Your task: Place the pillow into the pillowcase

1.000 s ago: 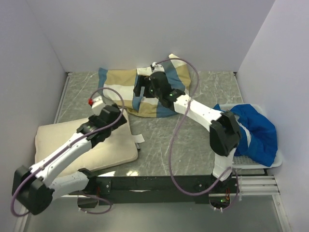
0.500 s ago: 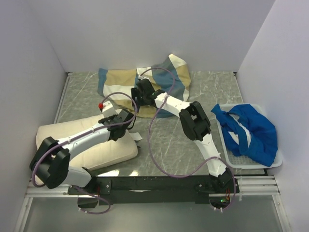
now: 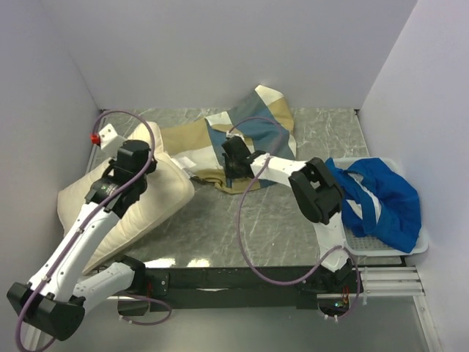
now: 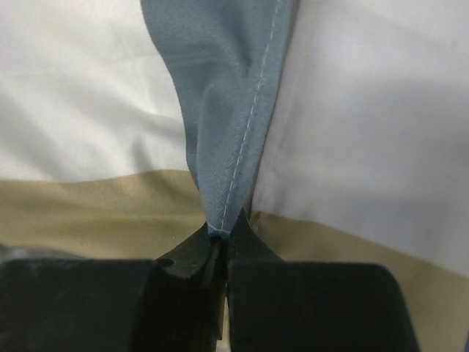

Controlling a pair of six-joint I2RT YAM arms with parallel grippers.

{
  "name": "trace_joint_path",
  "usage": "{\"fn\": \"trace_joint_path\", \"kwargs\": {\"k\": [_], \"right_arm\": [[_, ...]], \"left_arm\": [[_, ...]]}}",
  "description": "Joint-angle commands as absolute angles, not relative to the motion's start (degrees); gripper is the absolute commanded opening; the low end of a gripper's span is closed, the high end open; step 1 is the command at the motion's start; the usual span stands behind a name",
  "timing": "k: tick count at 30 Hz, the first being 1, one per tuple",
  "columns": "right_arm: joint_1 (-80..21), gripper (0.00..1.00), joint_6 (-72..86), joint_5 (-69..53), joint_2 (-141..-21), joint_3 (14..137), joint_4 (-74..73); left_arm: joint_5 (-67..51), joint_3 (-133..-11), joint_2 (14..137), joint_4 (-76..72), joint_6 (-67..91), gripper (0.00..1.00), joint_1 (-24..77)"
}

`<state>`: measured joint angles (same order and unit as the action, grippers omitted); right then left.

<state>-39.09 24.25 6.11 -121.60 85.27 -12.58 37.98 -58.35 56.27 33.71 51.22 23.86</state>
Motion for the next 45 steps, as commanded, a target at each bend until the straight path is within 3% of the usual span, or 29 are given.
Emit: {"fn": "trace_joint_path", "kwargs": {"k": [1, 3, 5, 7, 8, 11, 17, 23, 32, 42, 45], "right_arm": [[-39.1, 0.0, 26.2, 6.3, -110.5, 75.2, -11.6], [-39.8, 0.01, 26.4, 6.2, -106.6, 70.9, -9.8], [-40.5, 0.11, 25.9, 6.9, -101.4, 65.9, -9.4], [-40.9, 0.28, 25.1, 6.7, -95.7, 61.9, -8.9], [-41.3, 0.46, 25.0, 7.5, -93.5, 60.7, -8.5], [-43.7, 0.68, 23.4, 12.2, -86.0, 57.8, -9.6], [-51.1, 0.66, 20.1, 15.4, -80.2, 52.8, -8.1], [-51.1, 0.55, 14.5, 12.2, -84.6, 52.9, -5.0], [-50.4, 0.48, 12.7, 8.0, -94.7, 59.1, -8.3], [-50.4, 0.48, 13.9, 8.8, -101.6, 62.2, -9.6], [-50.3, 0.37, 13.6, 9.5, -101.5, 62.5, -10.8]], "left_arm": [[35.7, -62.8, 54.5, 31.6, 45.5, 0.01, 21.0], [34.5, -63.6, 54.7, 31.5, 44.9, 0.01, 20.1], [33.7, -64.0, 54.9, 31.1, 44.5, 0.01, 19.8], [33.0, -64.2, 55.1, 30.8, 44.2, 0.01, 19.3], [32.7, -64.2, 55.2, 30.6, 43.9, 0.01, 19.2], [31.4, -64.1, 55.7, 29.3, 43.4, 0.01, 18.3], [30.9, -62.0, 61.1, 24.5, 44.5, 0.01, 16.9], [29.4, -71.4, 76.2, 21.3, 43.7, 0.01, 13.8], [28.2, -78.0, 87.3, 19.7, 42.4, 0.01, 13.1], [28.5, -82.3, 95.4, 16.3, 39.3, 0.01, 11.1], [29.1, -84.1, 98.4, 16.2, 38.1, 0.01, 10.8]]}}
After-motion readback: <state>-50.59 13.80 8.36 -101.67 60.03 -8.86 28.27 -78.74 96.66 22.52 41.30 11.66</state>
